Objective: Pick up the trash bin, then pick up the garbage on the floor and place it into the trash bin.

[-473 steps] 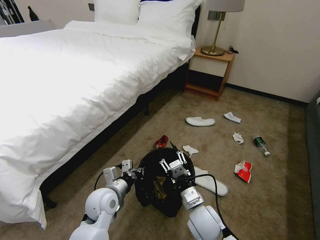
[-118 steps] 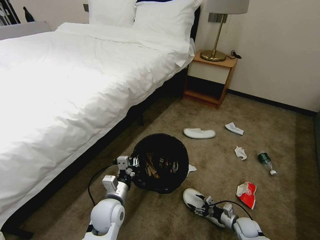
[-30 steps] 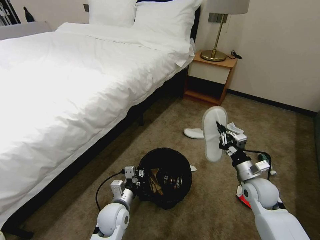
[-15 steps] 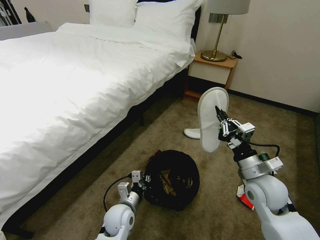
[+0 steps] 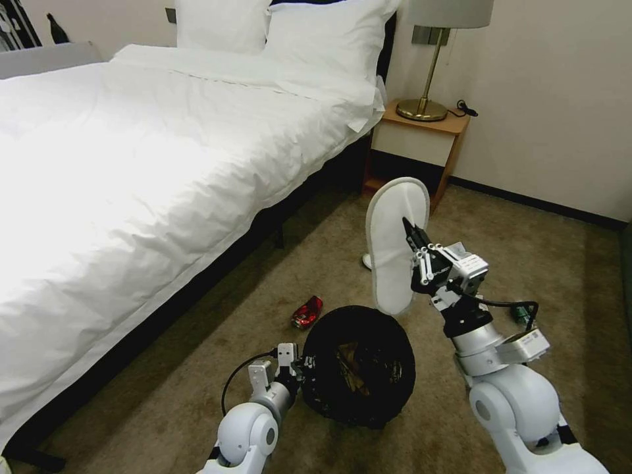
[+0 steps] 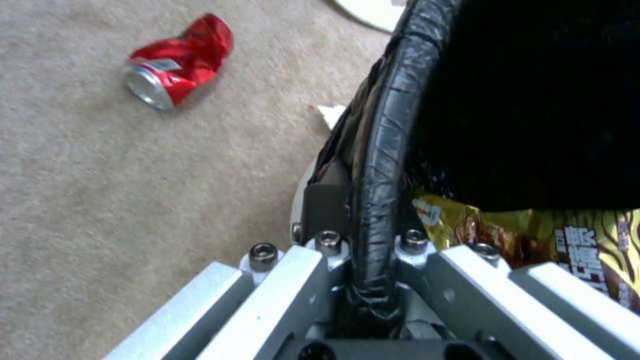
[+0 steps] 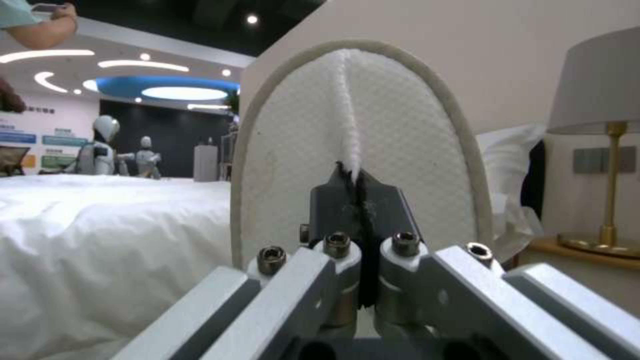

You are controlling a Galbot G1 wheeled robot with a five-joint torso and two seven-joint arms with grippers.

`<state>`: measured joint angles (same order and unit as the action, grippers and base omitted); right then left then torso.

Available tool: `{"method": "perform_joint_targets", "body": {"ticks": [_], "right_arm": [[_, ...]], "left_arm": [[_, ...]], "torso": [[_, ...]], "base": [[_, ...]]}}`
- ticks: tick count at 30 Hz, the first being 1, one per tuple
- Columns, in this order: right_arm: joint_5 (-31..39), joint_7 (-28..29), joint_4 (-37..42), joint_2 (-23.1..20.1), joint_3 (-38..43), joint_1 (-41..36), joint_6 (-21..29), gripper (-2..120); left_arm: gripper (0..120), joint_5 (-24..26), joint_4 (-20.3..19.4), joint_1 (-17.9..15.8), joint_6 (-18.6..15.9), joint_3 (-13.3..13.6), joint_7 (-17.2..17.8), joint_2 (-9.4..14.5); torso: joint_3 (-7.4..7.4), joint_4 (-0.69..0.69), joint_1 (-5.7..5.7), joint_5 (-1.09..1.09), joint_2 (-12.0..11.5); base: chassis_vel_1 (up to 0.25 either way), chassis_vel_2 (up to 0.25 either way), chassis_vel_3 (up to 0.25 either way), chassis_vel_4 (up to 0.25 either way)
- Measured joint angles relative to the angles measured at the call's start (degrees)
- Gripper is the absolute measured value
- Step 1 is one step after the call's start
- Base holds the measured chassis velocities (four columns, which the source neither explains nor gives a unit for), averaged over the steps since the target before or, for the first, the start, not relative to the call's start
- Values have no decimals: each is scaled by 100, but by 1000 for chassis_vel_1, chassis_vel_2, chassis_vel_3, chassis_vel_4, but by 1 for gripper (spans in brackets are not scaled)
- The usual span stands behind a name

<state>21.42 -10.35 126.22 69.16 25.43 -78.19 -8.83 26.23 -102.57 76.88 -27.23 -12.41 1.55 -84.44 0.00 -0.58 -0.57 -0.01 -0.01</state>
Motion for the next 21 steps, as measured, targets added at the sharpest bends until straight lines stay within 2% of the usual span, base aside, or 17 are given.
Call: {"method": "perform_joint_targets", "body": {"ticks": [9, 21], "right_arm": [[-222, -56, 18, 136, -173, -54, 12, 0], [-389, -104, 142, 175, -258, -198, 68, 0]], "left_arm": [[1, -4, -129, -40, -38, 73, 51, -37], [1, 16, -63, -166, -20, 83, 88, -53]], "torso": [[0, 0, 0, 0, 0], [0, 1, 0, 0, 0]], "base": [[0, 0, 0, 0], [0, 0, 0, 0]]}}
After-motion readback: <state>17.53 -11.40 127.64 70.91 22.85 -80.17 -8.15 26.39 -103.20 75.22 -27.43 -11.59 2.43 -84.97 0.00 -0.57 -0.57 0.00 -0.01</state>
